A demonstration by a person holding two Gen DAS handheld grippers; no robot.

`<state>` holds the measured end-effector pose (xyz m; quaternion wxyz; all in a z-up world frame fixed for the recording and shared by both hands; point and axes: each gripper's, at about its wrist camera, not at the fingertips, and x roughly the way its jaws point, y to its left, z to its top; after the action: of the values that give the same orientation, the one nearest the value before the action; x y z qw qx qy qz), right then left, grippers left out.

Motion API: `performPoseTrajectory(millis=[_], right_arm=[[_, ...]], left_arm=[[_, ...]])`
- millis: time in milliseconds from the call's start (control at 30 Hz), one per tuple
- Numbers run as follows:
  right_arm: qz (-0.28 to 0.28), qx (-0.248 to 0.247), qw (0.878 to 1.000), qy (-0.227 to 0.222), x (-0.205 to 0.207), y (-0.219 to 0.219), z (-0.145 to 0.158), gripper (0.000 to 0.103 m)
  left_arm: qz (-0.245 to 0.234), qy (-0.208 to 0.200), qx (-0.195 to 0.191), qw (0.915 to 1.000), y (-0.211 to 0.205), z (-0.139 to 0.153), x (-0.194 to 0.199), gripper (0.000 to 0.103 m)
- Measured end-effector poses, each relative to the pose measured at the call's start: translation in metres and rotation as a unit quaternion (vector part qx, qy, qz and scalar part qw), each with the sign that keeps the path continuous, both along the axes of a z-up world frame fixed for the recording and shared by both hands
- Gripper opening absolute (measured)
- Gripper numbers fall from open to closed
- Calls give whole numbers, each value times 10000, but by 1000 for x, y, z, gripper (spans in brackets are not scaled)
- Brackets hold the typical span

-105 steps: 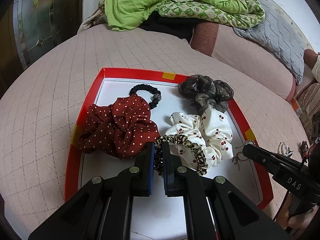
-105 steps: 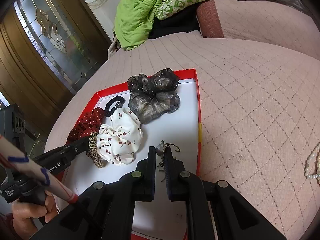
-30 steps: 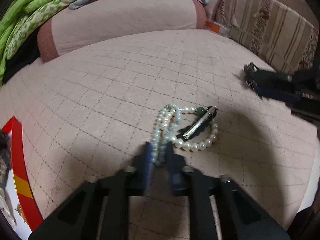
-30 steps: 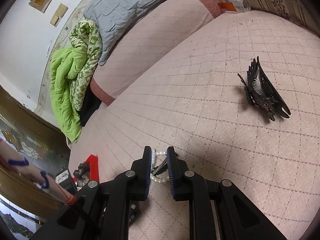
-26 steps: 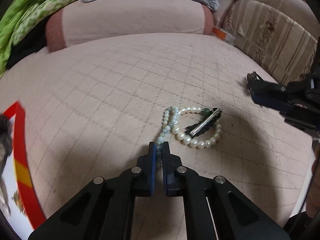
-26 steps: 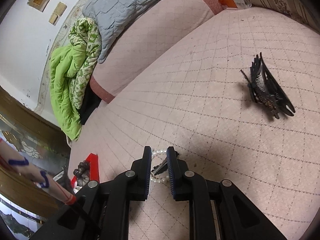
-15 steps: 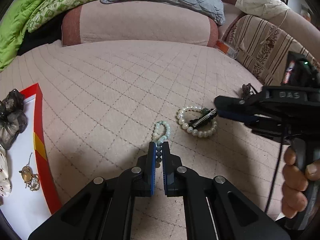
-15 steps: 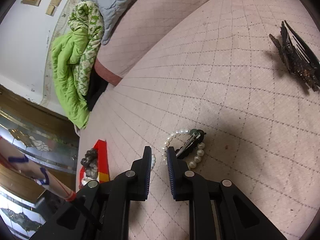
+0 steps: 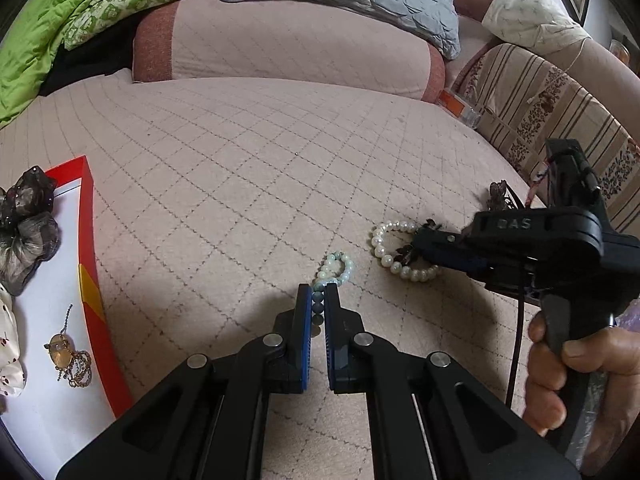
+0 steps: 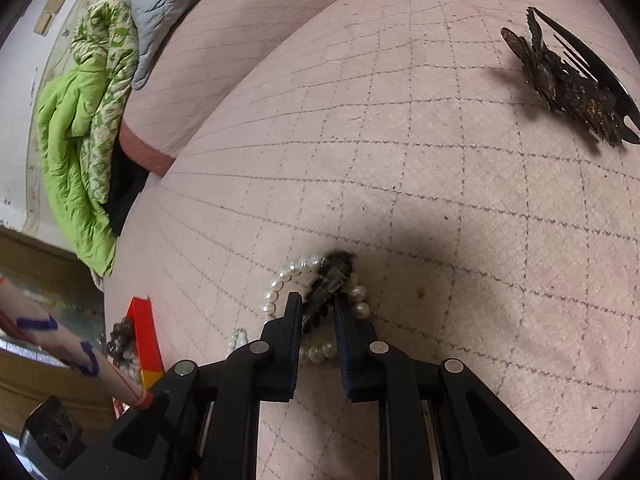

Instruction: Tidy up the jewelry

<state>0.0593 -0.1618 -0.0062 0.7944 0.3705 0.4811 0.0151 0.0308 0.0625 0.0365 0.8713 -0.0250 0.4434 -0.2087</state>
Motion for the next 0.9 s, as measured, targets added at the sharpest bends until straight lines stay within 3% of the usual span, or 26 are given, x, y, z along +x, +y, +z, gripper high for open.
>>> performPoseTrajectory(millis=[100,267,367,733,900], right_arm=[[-80,-172,9998,-1,6,3,-1,18],[226,-923,9955,-10,22,18,4,18],[447,-1171,9920,-120,23,23,9,11],[711,-902,9866,-1161,-7,27,58,9],[803,-896,9837,-1335,-16,33,67,9]], left_arm=[[-37,-2,42,10000,-2,-1,0,5],[-62,60,103,9999,-2,-6,3,6],[-34,22,11,10000,0,-3,5,5],[5,-651,-424,9970,7,27,-6,5],[72,-775,-480,9958,11,33,-6,5]])
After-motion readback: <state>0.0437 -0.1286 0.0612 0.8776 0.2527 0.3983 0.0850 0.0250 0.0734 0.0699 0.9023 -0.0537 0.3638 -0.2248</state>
